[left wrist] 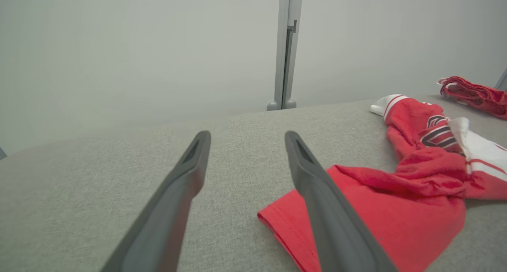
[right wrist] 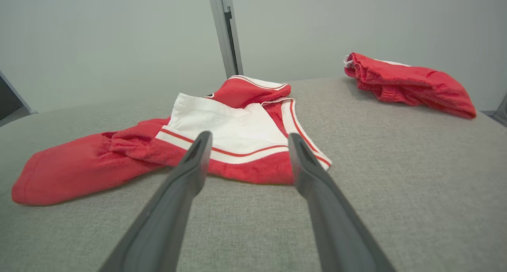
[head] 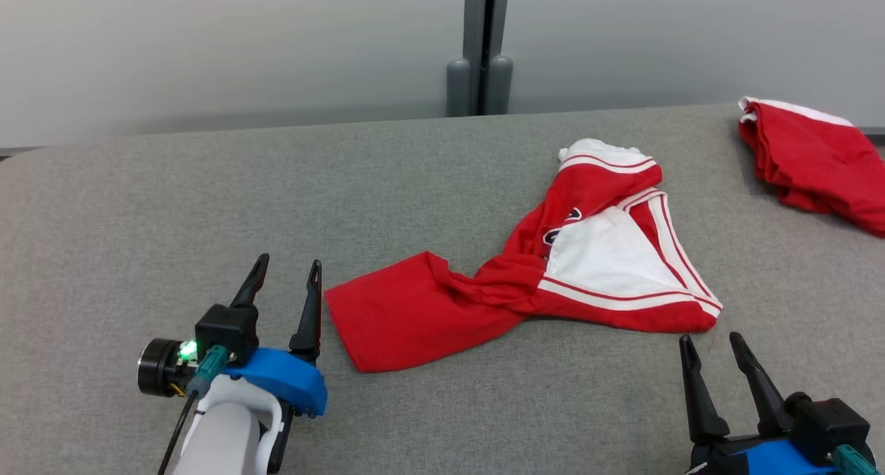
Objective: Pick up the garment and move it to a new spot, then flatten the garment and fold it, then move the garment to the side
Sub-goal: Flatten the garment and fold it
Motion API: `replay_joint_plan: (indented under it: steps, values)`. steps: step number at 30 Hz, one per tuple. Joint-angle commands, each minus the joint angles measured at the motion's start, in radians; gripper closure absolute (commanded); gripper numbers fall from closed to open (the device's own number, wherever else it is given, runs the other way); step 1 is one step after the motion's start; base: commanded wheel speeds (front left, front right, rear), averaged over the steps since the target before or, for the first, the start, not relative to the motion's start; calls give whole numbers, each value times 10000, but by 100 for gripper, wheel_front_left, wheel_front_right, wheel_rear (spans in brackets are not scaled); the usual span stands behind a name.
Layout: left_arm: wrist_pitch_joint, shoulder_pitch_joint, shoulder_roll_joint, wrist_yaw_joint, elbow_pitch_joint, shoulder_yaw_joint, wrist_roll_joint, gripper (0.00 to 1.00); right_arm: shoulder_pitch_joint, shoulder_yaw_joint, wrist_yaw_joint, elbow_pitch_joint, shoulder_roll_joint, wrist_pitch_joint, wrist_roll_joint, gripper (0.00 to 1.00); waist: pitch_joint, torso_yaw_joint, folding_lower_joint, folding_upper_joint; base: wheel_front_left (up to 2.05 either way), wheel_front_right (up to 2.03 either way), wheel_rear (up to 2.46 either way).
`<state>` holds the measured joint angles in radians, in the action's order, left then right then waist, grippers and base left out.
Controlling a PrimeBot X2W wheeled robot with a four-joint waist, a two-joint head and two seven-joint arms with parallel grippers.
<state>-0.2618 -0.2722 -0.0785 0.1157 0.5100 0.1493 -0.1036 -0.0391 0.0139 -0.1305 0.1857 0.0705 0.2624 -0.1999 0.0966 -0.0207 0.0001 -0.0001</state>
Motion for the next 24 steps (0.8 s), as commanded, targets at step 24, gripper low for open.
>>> replay_joint_plan:
  steps: [24]
  values:
    - [463, -2910, -280, 148, 5567, 2480, -1750, 0, 957, -144, -5, 435, 42, 28, 41, 0, 1127, -646, -1, 1, 0, 0, 0]
